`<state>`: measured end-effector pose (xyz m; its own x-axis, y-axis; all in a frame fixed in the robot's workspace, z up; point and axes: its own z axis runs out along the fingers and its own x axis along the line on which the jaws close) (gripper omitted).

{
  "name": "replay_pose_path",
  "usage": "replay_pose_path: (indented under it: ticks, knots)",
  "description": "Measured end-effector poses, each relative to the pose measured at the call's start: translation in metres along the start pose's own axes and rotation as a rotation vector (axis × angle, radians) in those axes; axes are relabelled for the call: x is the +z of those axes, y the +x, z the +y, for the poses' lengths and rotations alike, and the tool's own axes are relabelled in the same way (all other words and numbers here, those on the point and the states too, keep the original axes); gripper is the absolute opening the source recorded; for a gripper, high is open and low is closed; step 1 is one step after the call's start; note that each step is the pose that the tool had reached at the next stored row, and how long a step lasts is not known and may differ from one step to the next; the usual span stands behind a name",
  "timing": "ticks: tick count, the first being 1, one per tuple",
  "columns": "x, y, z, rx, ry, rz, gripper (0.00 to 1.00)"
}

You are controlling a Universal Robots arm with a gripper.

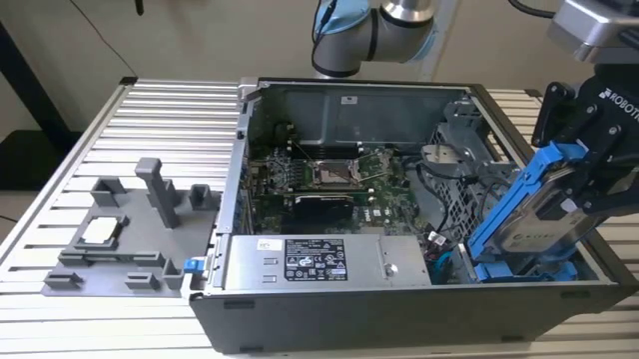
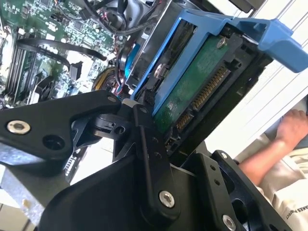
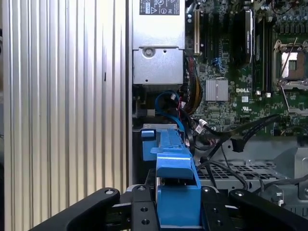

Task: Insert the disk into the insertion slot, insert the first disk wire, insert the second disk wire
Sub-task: 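Insert the disk into the insertion slot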

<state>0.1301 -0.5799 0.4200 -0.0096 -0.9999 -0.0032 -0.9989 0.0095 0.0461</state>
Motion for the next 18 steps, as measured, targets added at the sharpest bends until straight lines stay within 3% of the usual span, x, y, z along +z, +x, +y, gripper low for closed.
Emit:
replay_pose_path:
  ticks: [18]
  knots:
    - [0.0133,-0.0055,-0.0031,-0.003,0.0024,-0.0029,0.33]
